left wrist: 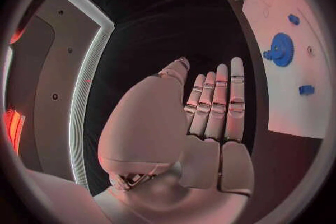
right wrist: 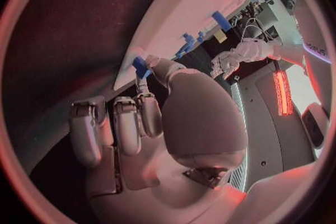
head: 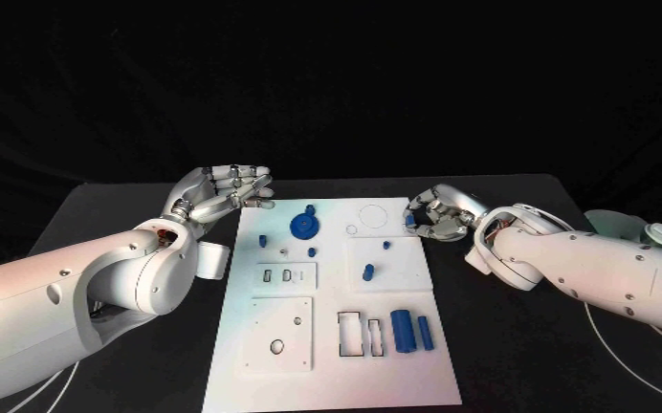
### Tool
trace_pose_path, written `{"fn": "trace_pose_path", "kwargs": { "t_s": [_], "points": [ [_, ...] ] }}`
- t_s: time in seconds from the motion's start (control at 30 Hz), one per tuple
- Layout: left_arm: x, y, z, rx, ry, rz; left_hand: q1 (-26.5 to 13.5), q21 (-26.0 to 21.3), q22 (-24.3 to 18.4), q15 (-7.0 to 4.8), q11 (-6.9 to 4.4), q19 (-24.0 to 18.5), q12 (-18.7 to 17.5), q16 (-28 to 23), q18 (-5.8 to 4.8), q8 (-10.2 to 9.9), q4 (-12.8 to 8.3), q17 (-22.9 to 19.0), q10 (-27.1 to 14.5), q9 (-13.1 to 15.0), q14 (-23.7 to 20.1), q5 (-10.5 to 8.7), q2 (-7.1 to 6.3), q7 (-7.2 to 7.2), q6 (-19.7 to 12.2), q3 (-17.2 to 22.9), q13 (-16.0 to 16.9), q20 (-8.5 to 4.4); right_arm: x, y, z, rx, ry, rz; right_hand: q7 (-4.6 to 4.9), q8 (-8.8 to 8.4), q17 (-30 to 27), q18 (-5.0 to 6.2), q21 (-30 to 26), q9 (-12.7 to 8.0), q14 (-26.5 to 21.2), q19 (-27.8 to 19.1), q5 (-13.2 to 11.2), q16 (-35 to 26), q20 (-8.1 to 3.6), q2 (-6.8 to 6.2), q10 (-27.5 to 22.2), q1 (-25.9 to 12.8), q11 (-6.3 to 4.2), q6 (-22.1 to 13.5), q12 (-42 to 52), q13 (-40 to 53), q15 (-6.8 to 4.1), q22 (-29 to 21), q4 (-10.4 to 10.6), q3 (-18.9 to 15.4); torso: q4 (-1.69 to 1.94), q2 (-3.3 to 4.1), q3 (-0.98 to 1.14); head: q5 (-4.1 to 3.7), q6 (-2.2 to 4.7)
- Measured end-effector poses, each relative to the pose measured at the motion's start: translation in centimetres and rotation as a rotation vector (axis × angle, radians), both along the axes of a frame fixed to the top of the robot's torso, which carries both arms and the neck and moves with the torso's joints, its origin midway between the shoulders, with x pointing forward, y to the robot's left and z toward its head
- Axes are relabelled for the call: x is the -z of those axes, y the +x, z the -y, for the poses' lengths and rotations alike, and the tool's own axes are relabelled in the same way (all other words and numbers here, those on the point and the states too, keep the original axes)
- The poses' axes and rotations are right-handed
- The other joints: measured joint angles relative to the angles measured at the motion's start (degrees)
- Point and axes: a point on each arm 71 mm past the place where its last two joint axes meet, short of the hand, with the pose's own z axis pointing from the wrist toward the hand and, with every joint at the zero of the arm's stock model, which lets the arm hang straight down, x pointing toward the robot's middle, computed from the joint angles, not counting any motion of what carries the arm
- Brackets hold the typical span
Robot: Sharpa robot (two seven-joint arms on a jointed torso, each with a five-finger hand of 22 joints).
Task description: Assemble the parts on the task board
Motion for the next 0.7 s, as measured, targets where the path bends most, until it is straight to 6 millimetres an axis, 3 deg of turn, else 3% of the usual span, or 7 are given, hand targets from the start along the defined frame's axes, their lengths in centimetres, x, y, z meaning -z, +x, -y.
{"fn": "trace_pose_path", "kwargs": {
  "t_s": [0.3,0.53,0.7],
  "points": [
    [0.0,0.0,0.0,0.000,0.000,-0.001,0.00,0.23,0.00,0.00,0.00,-0.09,0.00,0.00,0.00,0.00,0.00,0.00,0.00,0.00,0.00,0.00,0.00,0.00,0.00,0.00,0.00,-0.09,-0.7,-1.0,-1.5,-0.028,0.028,0.037,0.06,0.24,0.00,0.00,0.24,0.13,-0.12,-0.01,-1.52,0.00,-0.63,2.28,-0.03,-0.33,-0.57,0.31,-0.01,0.00,-0.53,-0.01,-0.92,1.92,-0.01,-0.08,-0.01,-0.08,-0.20],
    [0.1,0.1,0.0,-0.002,0.002,-0.002,0.00,0.23,0.00,0.00,0.00,-0.09,0.00,0.00,0.00,0.00,0.00,0.00,0.00,0.00,0.00,0.00,0.00,0.00,0.00,0.00,0.00,-0.09,-2.5,-2.8,-5.5,-0.109,0.056,0.086,0.06,0.23,0.00,0.00,0.23,-0.28,-0.08,0.00,-3.41,0.00,-0.81,3.17,-0.02,-1.22,-0.97,0.30,-0.28,-0.01,-0.73,-0.01,-1.11,2.22,-0.01,-0.34,-0.22,0.22,-0.40],
    [0.1,0.4,0.1,-0.003,0.003,-0.003,0.00,0.23,-0.01,0.00,0.00,-0.08,0.00,0.00,0.00,0.00,0.00,0.01,0.00,0.00,0.00,0.00,0.00,0.00,0.00,0.00,0.00,-0.08,-3.4,-3.9,-10.0,-0.179,0.060,0.104,0.05,0.23,0.00,0.00,0.23,-0.31,0.00,0.00,-3.77,0.00,-0.81,3.36,-0.02,-1.43,-0.97,0.30,-0.52,-0.01,-0.81,-0.01,-1.11,2.22,-0.06,-0.72,-0.45,1.44,-0.98]
  ]
}}
